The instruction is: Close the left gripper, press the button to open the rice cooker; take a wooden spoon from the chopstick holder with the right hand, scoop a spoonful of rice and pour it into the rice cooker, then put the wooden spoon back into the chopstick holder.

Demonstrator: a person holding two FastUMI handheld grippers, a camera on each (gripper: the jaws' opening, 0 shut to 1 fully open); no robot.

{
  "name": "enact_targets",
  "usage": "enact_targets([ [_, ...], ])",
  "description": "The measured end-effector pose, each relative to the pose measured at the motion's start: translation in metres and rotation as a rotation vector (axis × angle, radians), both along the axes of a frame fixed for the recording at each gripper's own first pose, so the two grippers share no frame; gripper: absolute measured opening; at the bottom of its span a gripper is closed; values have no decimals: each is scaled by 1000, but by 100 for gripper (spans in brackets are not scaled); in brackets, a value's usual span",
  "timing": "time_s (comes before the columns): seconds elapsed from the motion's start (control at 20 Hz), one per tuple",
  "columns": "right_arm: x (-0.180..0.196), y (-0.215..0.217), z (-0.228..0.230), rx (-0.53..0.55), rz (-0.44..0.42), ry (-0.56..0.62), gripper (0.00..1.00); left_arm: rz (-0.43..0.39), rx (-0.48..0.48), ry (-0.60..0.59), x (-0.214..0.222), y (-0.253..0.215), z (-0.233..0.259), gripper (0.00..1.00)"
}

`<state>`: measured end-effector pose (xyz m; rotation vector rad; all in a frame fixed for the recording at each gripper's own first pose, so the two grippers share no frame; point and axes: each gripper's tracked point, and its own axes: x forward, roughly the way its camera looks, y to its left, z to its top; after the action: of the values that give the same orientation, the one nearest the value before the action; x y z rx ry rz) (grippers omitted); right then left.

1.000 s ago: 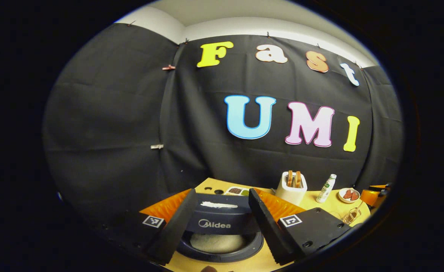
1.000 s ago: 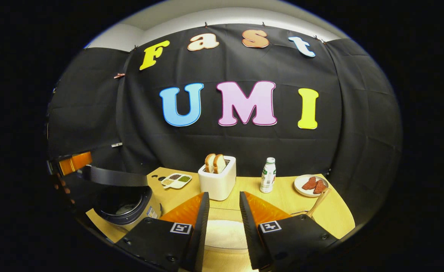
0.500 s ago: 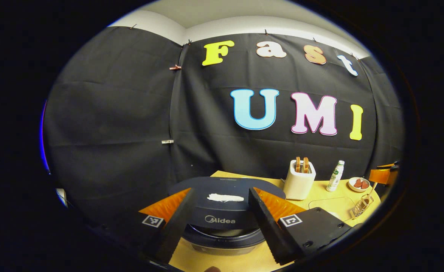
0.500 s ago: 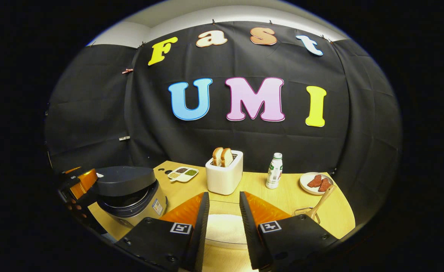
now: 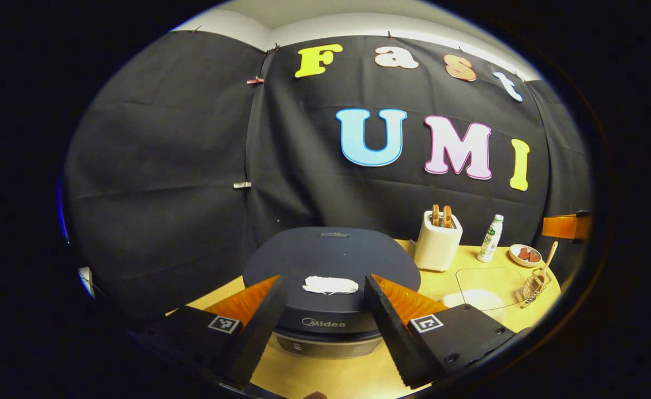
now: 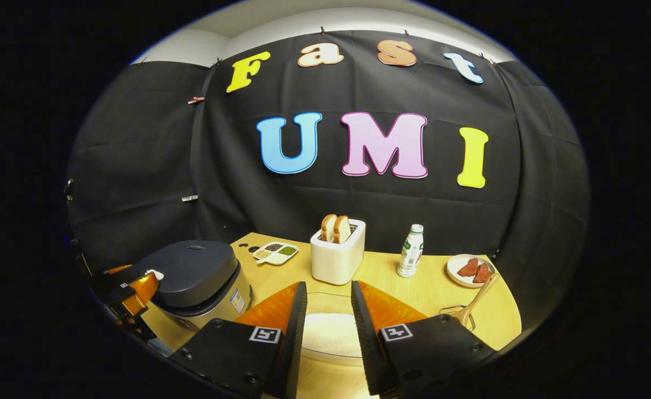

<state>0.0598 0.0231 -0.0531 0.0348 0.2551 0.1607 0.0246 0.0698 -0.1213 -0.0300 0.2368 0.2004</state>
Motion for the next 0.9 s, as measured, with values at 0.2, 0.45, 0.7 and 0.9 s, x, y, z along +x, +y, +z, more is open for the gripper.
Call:
enact_targets([
  [0.2, -1, 3, -2, 2, 5, 4, 50, -12, 31, -27, -1, -1, -5, 97],
  [0.45, -2, 10, 0, 6, 17, 2, 50, -33, 33, -17, 0, -2, -13, 98],
  [0.7, -5, 13, 1, 0, 26, -2, 50, -24, 66, -21, 0, -1, -2, 95],
  [0.9, -7, 5, 9, 6, 6, -28, 50, -11, 76, -51, -1, -5, 20, 93],
])
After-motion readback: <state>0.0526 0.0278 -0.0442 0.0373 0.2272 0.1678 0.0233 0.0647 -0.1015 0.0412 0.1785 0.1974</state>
